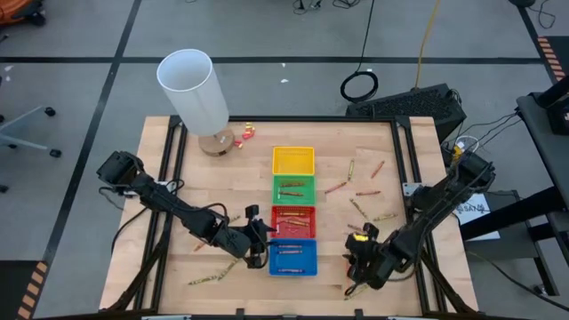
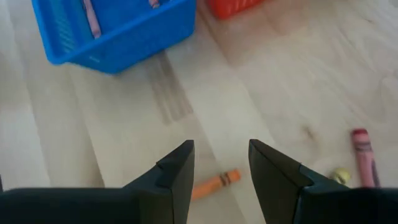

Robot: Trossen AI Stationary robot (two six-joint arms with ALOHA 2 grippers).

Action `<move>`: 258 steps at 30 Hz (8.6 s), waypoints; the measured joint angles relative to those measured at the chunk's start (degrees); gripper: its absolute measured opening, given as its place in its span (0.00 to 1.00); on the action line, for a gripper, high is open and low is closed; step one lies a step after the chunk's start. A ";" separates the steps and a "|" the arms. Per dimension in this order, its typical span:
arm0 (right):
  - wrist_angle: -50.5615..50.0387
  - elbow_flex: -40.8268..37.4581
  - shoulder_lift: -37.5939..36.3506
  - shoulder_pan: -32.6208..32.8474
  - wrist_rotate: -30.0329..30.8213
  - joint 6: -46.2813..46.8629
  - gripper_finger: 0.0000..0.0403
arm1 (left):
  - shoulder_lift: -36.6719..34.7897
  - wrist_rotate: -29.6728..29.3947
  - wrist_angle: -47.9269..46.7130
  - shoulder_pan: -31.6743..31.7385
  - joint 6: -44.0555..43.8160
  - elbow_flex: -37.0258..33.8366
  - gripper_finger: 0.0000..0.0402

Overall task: Sort crayons
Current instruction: Put the orange crayon into the green bin, then put the green crayon into the yellow bin

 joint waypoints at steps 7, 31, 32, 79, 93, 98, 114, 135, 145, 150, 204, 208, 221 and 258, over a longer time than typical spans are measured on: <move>-10.08 10.31 9.49 2.44 -1.35 7.03 0.34 | 0.00 -0.02 0.06 0.22 -0.04 0.00 0.38; -13.66 14.30 21.27 2.94 -4.96 23.73 0.33 | 0.02 -0.02 0.13 0.22 -0.13 0.00 0.38; -13.62 14.28 21.32 2.98 -4.87 23.65 0.30 | 0.02 -0.02 0.13 0.22 -0.11 0.00 0.38; 4.07 14.04 0.66 -20.35 16.92 -64.18 0.01 | 0.04 -3.89 1.39 -0.87 1.67 0.02 0.38; 10.81 14.04 0.66 -32.17 4.51 -82.22 0.01 | -1.15 -4.57 -0.71 -0.52 7.13 0.02 0.38; 12.31 14.04 0.66 -35.36 4.46 -80.86 0.01 | -1.20 -4.90 -1.72 -0.46 6.64 0.02 0.38; 18.00 14.13 8.19 -44.00 -12.30 -73.49 0.01 | -1.20 -5.56 -4.07 -0.15 4.62 0.01 0.38; 21.69 14.13 16.10 -44.73 -7.32 -73.82 0.19 | -1.20 -5.54 -5.11 -0.15 4.30 0.00 0.38; 15.98 16.09 8.99 -42.36 -7.48 -69.98 0.36 | -1.20 -6.18 -7.29 -0.58 1.69 0.00 0.38; 14.99 16.09 6.91 -38.40 -7.54 -67.82 0.36 | -1.20 -6.44 -7.73 -0.74 3.35 0.00 0.38; 0.04 16.01 5.23 -16.65 12.64 -61.40 0.33 | -9.09 -1.21 -37.27 -6.82 -38.96 -12.43 0.53; 0.00 16.01 5.23 -16.20 12.39 -59.85 0.33 | -9.09 -0.78 -35.04 -6.82 -39.08 -16.15 0.53; -2.52 16.01 5.21 -13.56 12.96 -56.92 0.33 | -9.27 0.33 -27.13 -6.58 -38.97 -20.28 0.36; -10.75 16.01 1.25 -18.00 24.09 -51.94 0.33 | -31.85 -15.77 -2.77 10.06 23.08 -18.75 0.05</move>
